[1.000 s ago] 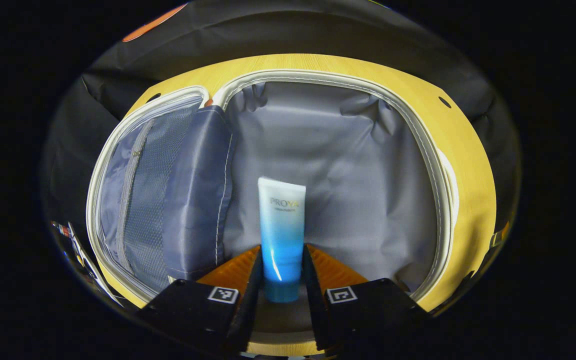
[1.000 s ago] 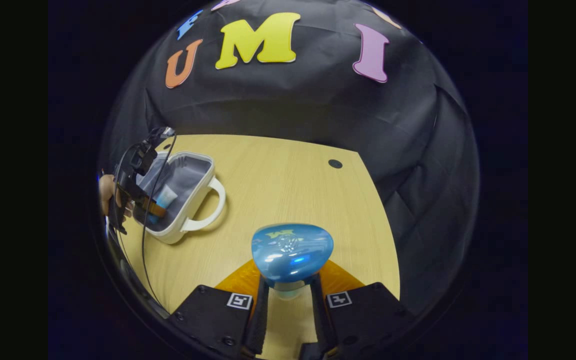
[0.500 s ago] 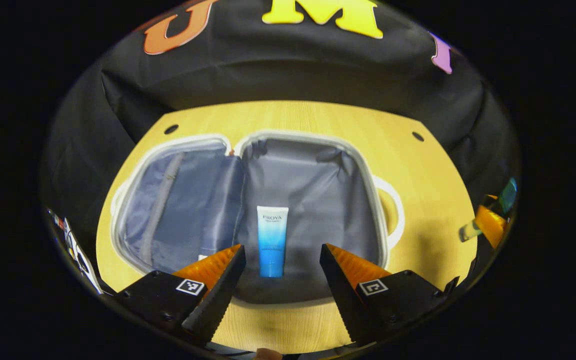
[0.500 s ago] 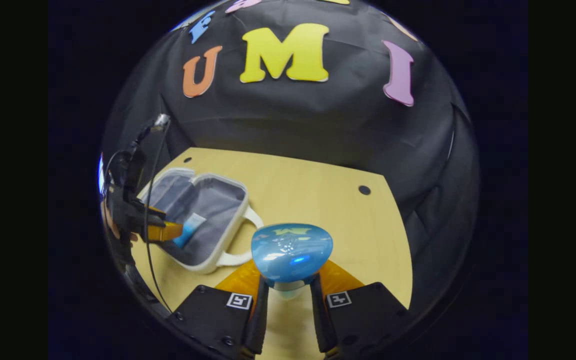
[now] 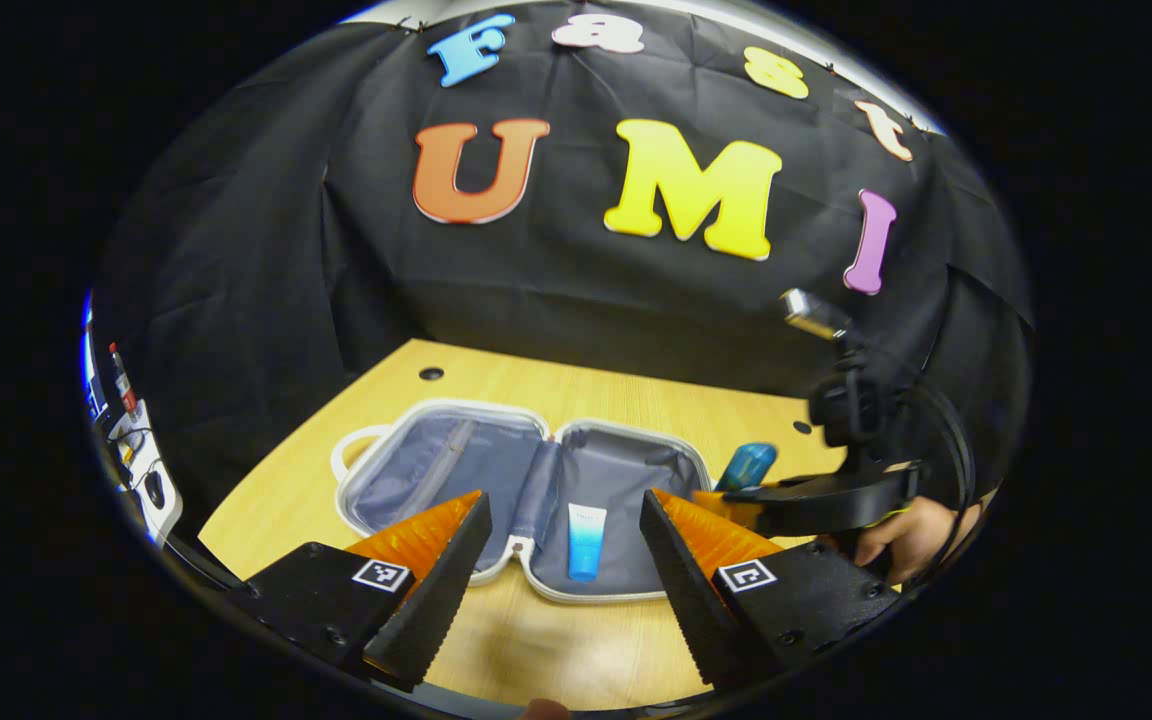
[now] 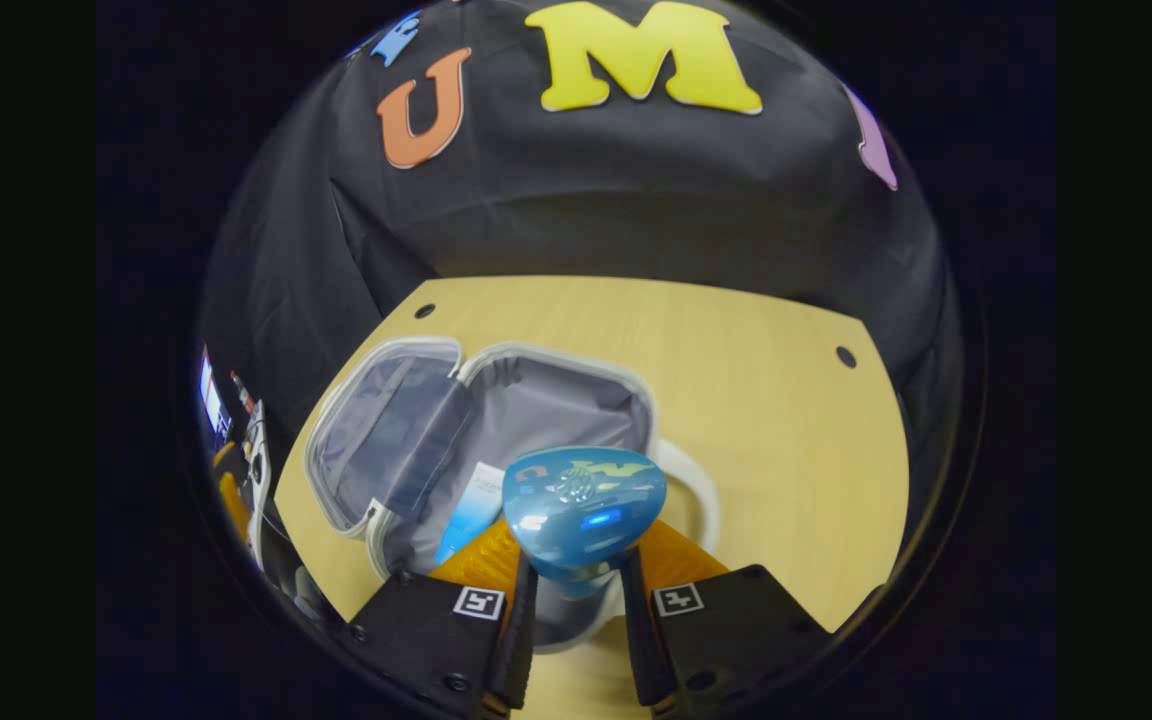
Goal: First open the suitcase, pack the skin care products into it, and then close the suitcase.
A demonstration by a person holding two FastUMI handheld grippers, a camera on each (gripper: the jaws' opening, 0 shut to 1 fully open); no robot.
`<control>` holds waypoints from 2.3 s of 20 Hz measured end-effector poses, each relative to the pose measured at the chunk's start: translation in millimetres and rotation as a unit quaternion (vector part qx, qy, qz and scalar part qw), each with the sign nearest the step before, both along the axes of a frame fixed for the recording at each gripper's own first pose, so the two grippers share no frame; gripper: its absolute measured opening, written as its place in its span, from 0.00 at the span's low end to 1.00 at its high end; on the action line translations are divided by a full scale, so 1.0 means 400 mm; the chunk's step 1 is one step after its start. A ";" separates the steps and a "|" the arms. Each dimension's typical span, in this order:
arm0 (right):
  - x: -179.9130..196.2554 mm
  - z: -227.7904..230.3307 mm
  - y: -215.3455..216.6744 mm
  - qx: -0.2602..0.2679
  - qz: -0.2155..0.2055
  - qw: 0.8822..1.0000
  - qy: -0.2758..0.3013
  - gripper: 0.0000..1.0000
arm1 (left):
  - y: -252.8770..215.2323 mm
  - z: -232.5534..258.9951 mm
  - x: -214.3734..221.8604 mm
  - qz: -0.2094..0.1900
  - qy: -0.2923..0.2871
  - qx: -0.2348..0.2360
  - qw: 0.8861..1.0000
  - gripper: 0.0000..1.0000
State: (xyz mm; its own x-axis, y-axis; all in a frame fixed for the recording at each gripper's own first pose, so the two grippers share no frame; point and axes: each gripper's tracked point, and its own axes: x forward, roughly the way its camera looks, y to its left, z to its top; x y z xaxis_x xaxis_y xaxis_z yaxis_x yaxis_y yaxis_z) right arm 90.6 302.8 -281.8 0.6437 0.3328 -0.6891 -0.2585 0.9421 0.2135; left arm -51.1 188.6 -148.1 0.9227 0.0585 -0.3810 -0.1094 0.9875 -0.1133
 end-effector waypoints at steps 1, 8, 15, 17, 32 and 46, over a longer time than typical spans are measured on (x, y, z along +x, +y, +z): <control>-0.006 -0.020 0.029 -0.002 0.005 1.000 0.008 0.37 | 0.008 0.005 -0.021 0.003 -0.003 0.001 1.000 0.96; -0.050 -0.132 0.094 -0.002 -0.025 0.995 0.092 0.38 | 0.078 0.128 -0.073 0.021 -0.064 0.023 0.997 0.95; 0.022 -0.208 0.088 0.001 -0.087 0.982 0.167 0.37 | 0.121 0.152 -0.026 0.029 -0.065 0.035 0.997 0.96; 0.023 -0.219 0.090 -0.008 -0.095 0.979 0.182 0.37 | 0.125 0.143 -0.023 0.030 -0.059 0.027 0.997 0.96; 0.021 -0.183 0.110 0.016 -0.099 0.978 0.182 0.45 | 0.320 0.083 0.045 0.079 -0.033 0.015 0.996 0.96; -0.081 0.386 -0.211 0.009 -0.019 0.990 -0.143 0.82 | 0.714 -0.313 0.248 0.083 0.057 -0.278 0.955 0.98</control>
